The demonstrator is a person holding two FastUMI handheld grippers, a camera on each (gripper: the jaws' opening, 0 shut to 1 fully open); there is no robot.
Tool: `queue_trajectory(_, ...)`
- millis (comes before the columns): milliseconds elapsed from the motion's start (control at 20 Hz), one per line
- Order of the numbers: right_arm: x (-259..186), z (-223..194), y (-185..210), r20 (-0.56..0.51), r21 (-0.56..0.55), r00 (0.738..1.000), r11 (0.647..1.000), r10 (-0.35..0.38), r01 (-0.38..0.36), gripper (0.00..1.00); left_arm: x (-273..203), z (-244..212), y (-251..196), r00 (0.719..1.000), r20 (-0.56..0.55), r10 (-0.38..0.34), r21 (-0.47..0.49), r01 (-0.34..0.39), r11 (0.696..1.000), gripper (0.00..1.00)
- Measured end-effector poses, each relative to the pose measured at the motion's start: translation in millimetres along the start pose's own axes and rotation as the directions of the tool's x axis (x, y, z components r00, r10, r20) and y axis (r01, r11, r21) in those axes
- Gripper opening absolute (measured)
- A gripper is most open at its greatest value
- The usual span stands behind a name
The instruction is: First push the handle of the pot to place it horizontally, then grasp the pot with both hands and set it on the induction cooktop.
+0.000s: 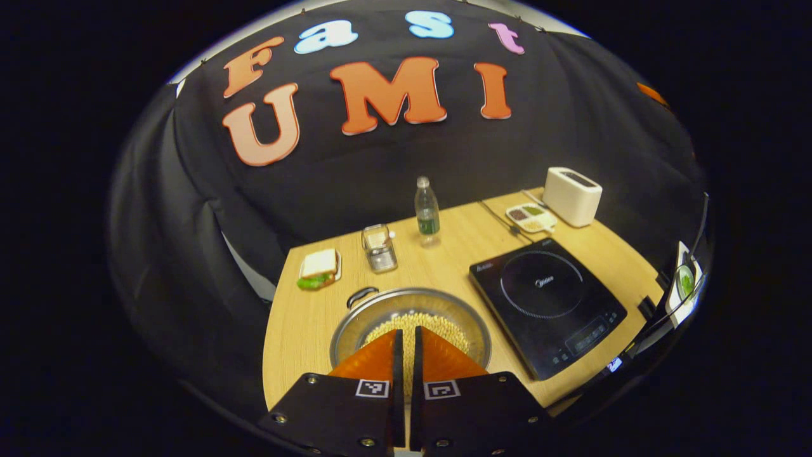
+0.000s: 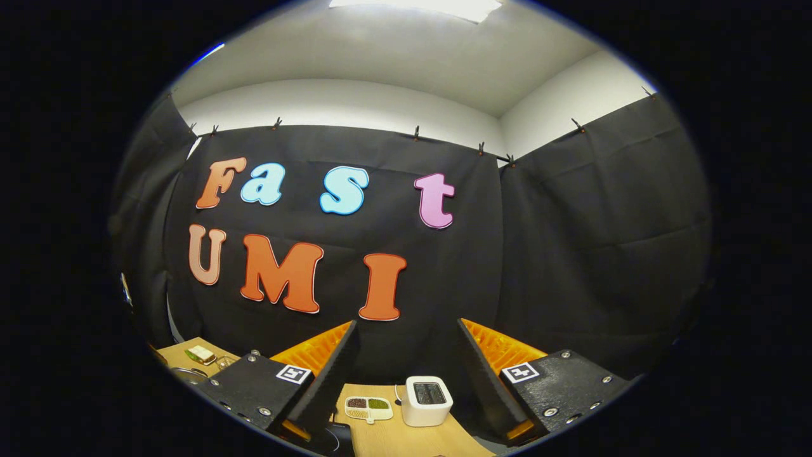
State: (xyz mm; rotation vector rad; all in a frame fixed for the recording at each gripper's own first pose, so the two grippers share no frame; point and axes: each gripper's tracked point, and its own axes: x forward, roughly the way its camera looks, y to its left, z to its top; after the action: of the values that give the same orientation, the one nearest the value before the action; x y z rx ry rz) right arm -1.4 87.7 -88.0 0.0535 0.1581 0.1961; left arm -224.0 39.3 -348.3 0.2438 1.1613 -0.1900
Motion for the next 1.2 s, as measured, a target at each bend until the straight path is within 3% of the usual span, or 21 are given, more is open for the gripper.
queue_trajectory(200, -2.7, -10.0, 1.0, -0.017, -0.014, 1.000, 1.000, 0.000, 0.000, 0.95, 4.8, -72.0, -9.9, 0.983, -0.179, -0.033, 0.023, 0.037, 0.999, 0.03)
queue_trajectory(600, -9.1, -19.1, -4.6, -0.044, -0.025, 0.999, 1.000, -0.008, 0.007, 0.94, 25.2, -157.8, -16.3, 0.902, -0.430, -0.021, 0.070, 0.056, 0.996, 0.03)
queue_trajectory(700, -13.0, -20.6, -10.3, -0.046, -0.033, 0.999, 0.999, -0.020, 0.018, 0.94, 27.9, -148.7, -15.6, 0.914, -0.406, -0.014, 0.121, 0.068, 0.990, 0.02)
queue_trajectory(900, -20.8, -27.5, -25.7, -0.063, -0.040, 0.996, 0.998, -0.059, 0.056, 0.94, 16.9, -167.5, -14.4, 0.864, -0.503, -0.012, 0.150, 0.101, 0.983, 0.03)
queue_trajectory(1050, -25.6, -35.0, -36.9, -0.080, -0.032, 0.993, 0.996, -0.090, 0.087, 0.94, 17.3, -166.1, -15.0, 0.859, -0.511, -0.026, 0.150, 0.119, 0.981, 0.02)
queue_trajectory(1150, -30.0, -41.0, -39.8, -0.103, -0.027, 0.990, 0.995, -0.097, 0.094, 0.94, 8.5, -178.3, -25.2, 0.822, -0.565, -0.068, 0.114, 0.159, 0.981, 0.02)
queue_trajectory(1200, -31.6, -40.9, -43.5, -0.101, -0.033, 0.989, 0.994, -0.107, 0.104, 0.94, 9.6, -181.7, -26.0, 0.819, -0.569, -0.074, 0.120, 0.172, 0.978, 0.03)
